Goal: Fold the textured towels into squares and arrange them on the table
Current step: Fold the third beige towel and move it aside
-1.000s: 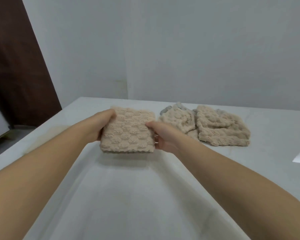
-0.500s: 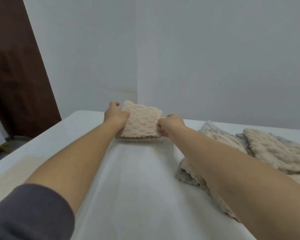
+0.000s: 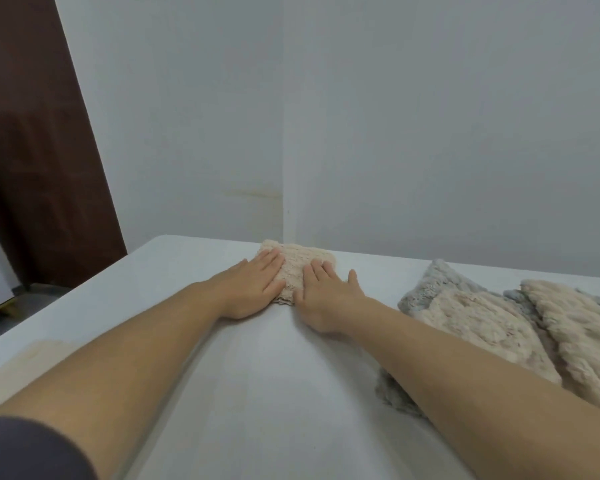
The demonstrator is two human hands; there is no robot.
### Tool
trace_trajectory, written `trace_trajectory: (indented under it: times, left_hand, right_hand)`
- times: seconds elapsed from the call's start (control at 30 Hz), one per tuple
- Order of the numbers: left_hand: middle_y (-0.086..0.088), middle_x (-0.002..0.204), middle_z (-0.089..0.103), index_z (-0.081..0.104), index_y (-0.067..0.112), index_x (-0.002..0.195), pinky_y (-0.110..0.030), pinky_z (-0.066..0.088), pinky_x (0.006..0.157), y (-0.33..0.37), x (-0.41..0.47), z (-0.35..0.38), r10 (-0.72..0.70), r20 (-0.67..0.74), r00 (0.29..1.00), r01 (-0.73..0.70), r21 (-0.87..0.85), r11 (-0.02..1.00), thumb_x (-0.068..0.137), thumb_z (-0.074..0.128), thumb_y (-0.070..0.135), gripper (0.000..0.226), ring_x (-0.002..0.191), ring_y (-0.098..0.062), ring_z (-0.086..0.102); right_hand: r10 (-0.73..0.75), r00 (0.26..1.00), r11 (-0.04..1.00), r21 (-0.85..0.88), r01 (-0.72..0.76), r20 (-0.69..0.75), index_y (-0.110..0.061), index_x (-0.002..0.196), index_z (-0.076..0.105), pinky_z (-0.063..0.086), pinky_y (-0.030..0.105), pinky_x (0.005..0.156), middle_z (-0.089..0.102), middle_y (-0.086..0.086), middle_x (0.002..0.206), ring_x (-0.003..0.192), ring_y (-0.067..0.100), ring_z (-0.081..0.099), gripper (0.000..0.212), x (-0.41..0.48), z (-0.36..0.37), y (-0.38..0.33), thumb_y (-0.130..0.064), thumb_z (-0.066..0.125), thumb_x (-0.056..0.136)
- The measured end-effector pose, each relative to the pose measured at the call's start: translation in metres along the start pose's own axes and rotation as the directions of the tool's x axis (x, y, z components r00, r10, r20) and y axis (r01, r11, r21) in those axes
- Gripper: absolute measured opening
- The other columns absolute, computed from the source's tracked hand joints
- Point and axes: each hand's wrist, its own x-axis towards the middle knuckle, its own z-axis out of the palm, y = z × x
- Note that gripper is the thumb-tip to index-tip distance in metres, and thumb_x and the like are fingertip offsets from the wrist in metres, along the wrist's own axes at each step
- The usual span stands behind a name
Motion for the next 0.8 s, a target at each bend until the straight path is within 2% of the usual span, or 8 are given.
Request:
trace_trajectory:
  times: [0.13,0.2,0.33,0.43,0.53,0.63,0.7,0.8]
  left_hand:
    - [0.007,0.161,-0.009,-0.002,0.018,0.154,-0.036,0.0,0.12,-0.002,0.008,0.002,-0.004,-0.01,1.0,0.004,0.018,1.0,0.103,0.016,0.04,0.058,0.146,-0.004,-0.009]
    - [0.007,0.161,-0.008,-0.002,0.019,0.154,-0.039,0.0,0.12,0.001,0.006,-0.001,-0.023,0.033,0.999,0.022,0.04,0.999,0.103,0.015,0.04,0.058,0.147,-0.005,-0.007]
    - [0.003,0.161,-0.01,-0.005,0.016,0.154,-0.045,-0.006,0.119,0.016,0.001,-0.018,-0.101,0.075,0.992,0.089,0.149,0.985,0.102,0.012,0.037,0.058,0.147,-0.008,-0.009]
    - [0.0,0.162,-0.001,-0.004,0.012,0.154,-0.044,-0.004,0.119,0.037,-0.012,-0.023,-0.131,-0.087,0.988,0.134,0.034,0.99,0.101,0.016,0.031,0.059,0.148,-0.011,-0.004]
    - [-0.003,0.159,0.018,0.007,0.012,0.153,-0.043,0.002,0.119,0.076,-0.032,-0.023,-0.158,-0.287,0.945,0.123,-0.135,0.983,0.099,0.027,0.026,0.06,0.146,-0.015,0.012]
    - [0.0,0.152,0.034,0.028,0.015,0.148,-0.04,0.015,0.117,0.124,-0.051,-0.024,-0.13,-0.368,0.921,0.038,-0.247,0.968,0.097,0.036,0.024,0.053,0.14,-0.016,0.027]
    - [0.003,0.143,0.043,0.042,0.018,0.139,-0.037,0.025,0.111,0.158,-0.062,-0.023,-0.064,-0.408,0.911,-0.046,-0.256,0.966,0.097,0.04,0.026,0.043,0.133,-0.015,0.036]
    - [0.006,0.132,0.048,0.05,0.021,0.129,-0.035,0.035,0.101,0.206,-0.074,-0.023,0.005,-0.431,0.902,-0.12,-0.24,0.963,0.095,0.043,0.029,0.035,0.122,-0.013,0.043]
  right_hand:
    - [0.025,1.0,0.999,0.027,-0.025,-0.003,-0.008,0.153,-0.007,-0.004,0.056,0.117,-0.011,0.003,0.162,0.149,0.018,-0.011,0.062,0.006,0.0,0.002,-0.038,0.013,0.103]
    - [0.016,1.0,1.0,0.026,-0.016,0.009,-0.009,0.153,-0.006,-0.003,0.057,0.117,-0.011,0.003,0.162,0.149,0.018,-0.011,0.062,0.002,0.001,0.003,-0.039,0.013,0.103]
    - [-0.028,0.999,0.999,0.023,0.029,-0.027,-0.007,0.154,-0.002,-0.004,0.056,0.117,-0.005,0.005,0.163,0.149,0.019,-0.007,0.062,-0.011,-0.011,0.006,-0.039,0.013,0.103]
    - [-0.048,0.991,0.997,0.054,0.055,-0.124,-0.006,0.154,0.002,-0.004,0.052,0.118,0.0,0.005,0.163,0.149,0.018,-0.003,0.059,-0.035,-0.026,0.019,-0.034,0.016,0.104]
    - [-0.035,0.984,0.993,0.101,0.054,-0.174,-0.007,0.153,0.006,-0.002,0.049,0.119,0.005,0.004,0.162,0.149,0.016,0.0,0.056,-0.072,-0.043,0.041,-0.031,0.019,0.104]
    - [0.012,0.974,0.987,0.16,0.025,-0.225,-0.007,0.148,0.02,0.004,0.047,0.117,0.021,0.006,0.156,0.145,0.019,0.013,0.048,-0.116,-0.059,0.068,-0.025,0.021,0.103]
    - [0.075,0.972,0.981,0.19,-0.032,-0.225,-0.008,0.144,0.026,0.006,0.046,0.117,0.028,0.007,0.152,0.141,0.021,0.019,0.043,-0.147,-0.066,0.09,-0.023,0.022,0.103]
    - [0.155,0.971,0.975,0.186,-0.121,-0.184,-0.01,0.148,0.022,0.005,0.048,0.119,0.022,0.006,0.157,0.145,0.02,0.015,0.048,-0.193,-0.064,0.124,-0.023,0.023,0.102]
